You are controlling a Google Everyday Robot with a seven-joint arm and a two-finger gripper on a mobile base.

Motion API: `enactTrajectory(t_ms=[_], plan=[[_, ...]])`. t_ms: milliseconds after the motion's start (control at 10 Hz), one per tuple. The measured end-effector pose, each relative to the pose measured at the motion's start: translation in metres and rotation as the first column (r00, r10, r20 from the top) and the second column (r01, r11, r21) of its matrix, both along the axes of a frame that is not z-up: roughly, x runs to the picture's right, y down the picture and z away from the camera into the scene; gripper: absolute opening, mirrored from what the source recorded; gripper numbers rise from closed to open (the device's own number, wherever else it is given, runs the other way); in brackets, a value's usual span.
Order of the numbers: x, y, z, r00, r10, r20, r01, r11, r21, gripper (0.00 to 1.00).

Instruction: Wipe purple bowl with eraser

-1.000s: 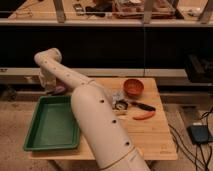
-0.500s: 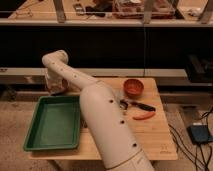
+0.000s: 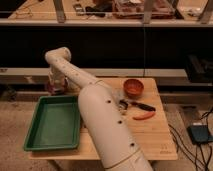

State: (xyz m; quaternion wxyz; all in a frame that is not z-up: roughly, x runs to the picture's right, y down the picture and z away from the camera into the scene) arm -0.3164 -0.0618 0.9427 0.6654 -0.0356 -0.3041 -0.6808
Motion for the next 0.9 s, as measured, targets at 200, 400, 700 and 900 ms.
enactTrajectory(t_ms=[200, 400, 700, 900], plan=[[-0.003, -0.011, 0.010, 1.000, 0.000, -0.007, 0.000, 1.0000, -0.008, 0.00], [-0.007, -0.016, 0.013, 1.000, -0.002, -0.008, 0.001, 0.9999, -0.011, 0.00], [-0.006, -0.018, 0.014, 1.000, 0.000, -0.011, 0.000, 1.0000, -0.010, 0.00], [-0.006, -0.018, 0.014, 1.000, -0.001, -0.010, 0.001, 1.0000, -0.009, 0.00]])
